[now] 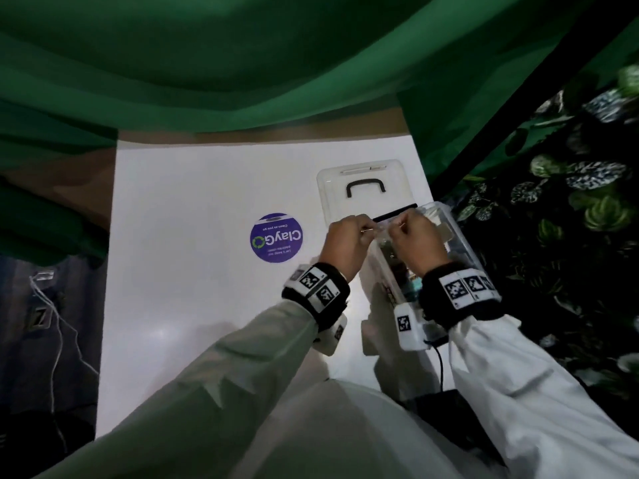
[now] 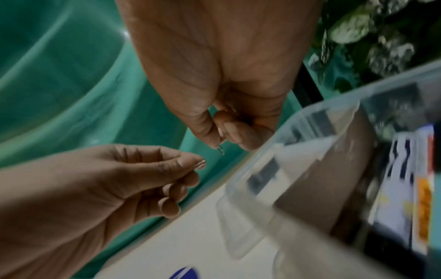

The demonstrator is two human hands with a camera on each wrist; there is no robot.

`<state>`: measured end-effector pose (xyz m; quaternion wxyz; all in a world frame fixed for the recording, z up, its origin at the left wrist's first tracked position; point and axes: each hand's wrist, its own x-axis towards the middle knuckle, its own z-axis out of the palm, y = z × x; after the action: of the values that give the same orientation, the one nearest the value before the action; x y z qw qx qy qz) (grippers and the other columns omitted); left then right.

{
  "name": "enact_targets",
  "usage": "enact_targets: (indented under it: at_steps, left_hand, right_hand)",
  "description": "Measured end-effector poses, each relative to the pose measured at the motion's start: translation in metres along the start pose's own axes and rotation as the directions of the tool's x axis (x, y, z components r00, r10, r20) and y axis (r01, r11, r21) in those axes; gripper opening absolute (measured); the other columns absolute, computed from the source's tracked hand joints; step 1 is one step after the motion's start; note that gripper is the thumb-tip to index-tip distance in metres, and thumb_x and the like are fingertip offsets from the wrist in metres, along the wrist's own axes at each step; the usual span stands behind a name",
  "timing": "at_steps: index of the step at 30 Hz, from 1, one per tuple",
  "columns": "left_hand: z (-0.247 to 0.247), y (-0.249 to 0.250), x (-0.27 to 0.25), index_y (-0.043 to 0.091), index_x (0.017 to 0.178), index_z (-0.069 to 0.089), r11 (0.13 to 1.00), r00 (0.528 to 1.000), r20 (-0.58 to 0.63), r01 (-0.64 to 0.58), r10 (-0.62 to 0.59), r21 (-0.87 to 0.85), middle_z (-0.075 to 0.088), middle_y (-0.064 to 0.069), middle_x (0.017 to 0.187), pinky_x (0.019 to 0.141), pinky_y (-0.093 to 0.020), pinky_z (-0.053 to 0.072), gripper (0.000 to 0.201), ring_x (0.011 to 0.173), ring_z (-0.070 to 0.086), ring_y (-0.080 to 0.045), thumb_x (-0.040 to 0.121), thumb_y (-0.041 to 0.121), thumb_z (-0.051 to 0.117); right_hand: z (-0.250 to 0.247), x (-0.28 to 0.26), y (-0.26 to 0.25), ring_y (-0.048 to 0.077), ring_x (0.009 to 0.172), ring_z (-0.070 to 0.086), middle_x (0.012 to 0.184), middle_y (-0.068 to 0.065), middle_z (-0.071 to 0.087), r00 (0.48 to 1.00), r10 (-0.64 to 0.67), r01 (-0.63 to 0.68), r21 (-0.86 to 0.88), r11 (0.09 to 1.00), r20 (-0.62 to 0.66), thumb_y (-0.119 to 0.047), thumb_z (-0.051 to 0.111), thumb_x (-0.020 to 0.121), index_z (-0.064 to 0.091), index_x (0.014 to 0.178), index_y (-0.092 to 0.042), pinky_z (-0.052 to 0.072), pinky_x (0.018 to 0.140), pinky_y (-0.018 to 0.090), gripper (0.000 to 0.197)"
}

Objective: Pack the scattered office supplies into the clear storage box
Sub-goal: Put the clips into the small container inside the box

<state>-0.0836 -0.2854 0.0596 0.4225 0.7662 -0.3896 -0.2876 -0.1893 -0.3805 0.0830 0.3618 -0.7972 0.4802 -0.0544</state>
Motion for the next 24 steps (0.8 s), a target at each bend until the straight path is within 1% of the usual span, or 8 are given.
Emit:
enact_targets:
  at_steps: [4,8,10,13,16,19,21,24]
  left_hand:
    - [0.031,0.005,0.016,0.013,0.103,0.071,0.982,0.995,0.101,-0.013,-0.006,0.19,0.073,-0.011,0.1,0.083,-0.037,0.053,0.024,0.096,0.066,-0.027,0.084,0.006,0.059]
    - [0.028,0.002,0.016,0.013,0.103,0.065,0.985,0.998,0.061,-0.002,-0.009,0.173,0.072,-0.006,0.099,0.081,-0.032,0.055,0.02,0.091,0.067,-0.019,0.086,0.005,0.06]
    - [0.022,0.003,0.02,0.013,0.1,0.064,0.988,1.0,-0.002,-0.01,0.01,0.151,0.071,-0.002,0.092,0.074,-0.026,0.052,0.016,0.081,0.066,-0.016,0.087,0.008,0.057]
    - [0.013,-0.014,0.04,0.014,0.096,0.064,0.97,0.993,-0.114,0.058,-0.032,0.235,0.068,-0.004,0.091,0.067,-0.024,0.042,0.018,0.078,0.06,-0.017,0.088,0.008,0.048]
    - [0.018,-0.046,0.059,0.012,0.105,0.063,0.877,0.997,0.019,0.06,-0.079,0.477,0.064,-0.011,0.106,0.075,-0.032,0.045,0.02,0.096,0.06,-0.027,0.089,0.006,0.052]
    - [0.034,-0.064,0.069,0.009,0.118,0.055,0.698,0.975,0.197,-0.073,-0.1,0.712,0.056,-0.015,0.116,0.086,-0.041,0.044,0.031,0.108,0.054,-0.034,0.088,0.006,0.054]
    - [0.045,-0.072,0.073,0.007,0.122,0.049,0.58,0.966,0.245,-0.152,-0.085,0.8,0.053,-0.016,0.118,0.086,-0.042,0.041,0.038,0.109,0.05,-0.035,0.085,0.003,0.053]
    - [0.054,-0.078,0.08,0.005,0.121,0.048,0.509,0.963,0.265,-0.202,-0.052,0.837,0.054,-0.016,0.118,0.089,-0.042,0.039,0.038,0.109,0.05,-0.035,0.083,0.002,0.052]
  right_hand:
    - [-0.009,0.019,0.009,0.031,0.096,0.063,0.1,0.018,0.068,0.994,-0.013,0.037,-0.208,0.977,0.113,-0.012,0.05,0.095,0.062,0.101,-0.002,0.045,0.075,0.031,0.016]
    - [-0.016,0.017,0.014,0.031,0.101,0.065,0.108,0.016,0.07,0.967,-0.074,0.137,-0.255,0.957,0.242,-0.01,0.048,0.093,0.065,0.117,-0.013,0.053,0.086,0.038,0.029]
    - [-0.023,0.012,0.022,0.028,0.097,0.066,0.106,0.012,0.07,0.973,-0.122,0.162,-0.203,0.966,0.197,-0.009,0.049,0.093,0.066,0.118,-0.018,0.053,0.083,0.035,0.031]
    - [-0.039,0.007,0.04,0.029,0.104,0.061,0.112,0.012,0.064,0.981,-0.19,0.182,-0.132,0.974,-0.043,-0.008,0.051,0.091,0.065,0.111,-0.012,0.05,0.09,0.036,0.025]
    - [-0.053,0.006,0.068,0.036,0.116,0.05,0.123,0.02,0.052,0.981,-0.061,0.023,-0.204,0.979,-0.183,-0.008,0.054,0.089,0.056,0.123,-0.005,0.043,0.096,0.04,0.034]
    - [-0.057,0.003,0.088,0.041,0.115,0.052,0.126,0.024,0.051,0.988,0.154,-0.154,-0.288,0.945,-0.023,-0.008,0.055,0.088,0.043,0.136,-0.007,0.044,0.092,0.045,0.05]
    - [-0.054,-0.001,0.094,0.04,0.112,0.056,0.123,0.022,0.055,0.983,0.181,-0.161,-0.313,0.936,0.035,-0.005,0.055,0.088,0.042,0.135,-0.008,0.046,0.087,0.044,0.049]
    - [-0.054,-0.006,0.1,0.041,0.106,0.059,0.118,0.022,0.059,0.983,0.18,-0.157,-0.375,0.914,0.026,-0.007,0.055,0.09,0.044,0.127,-0.007,0.047,0.08,0.043,0.038]
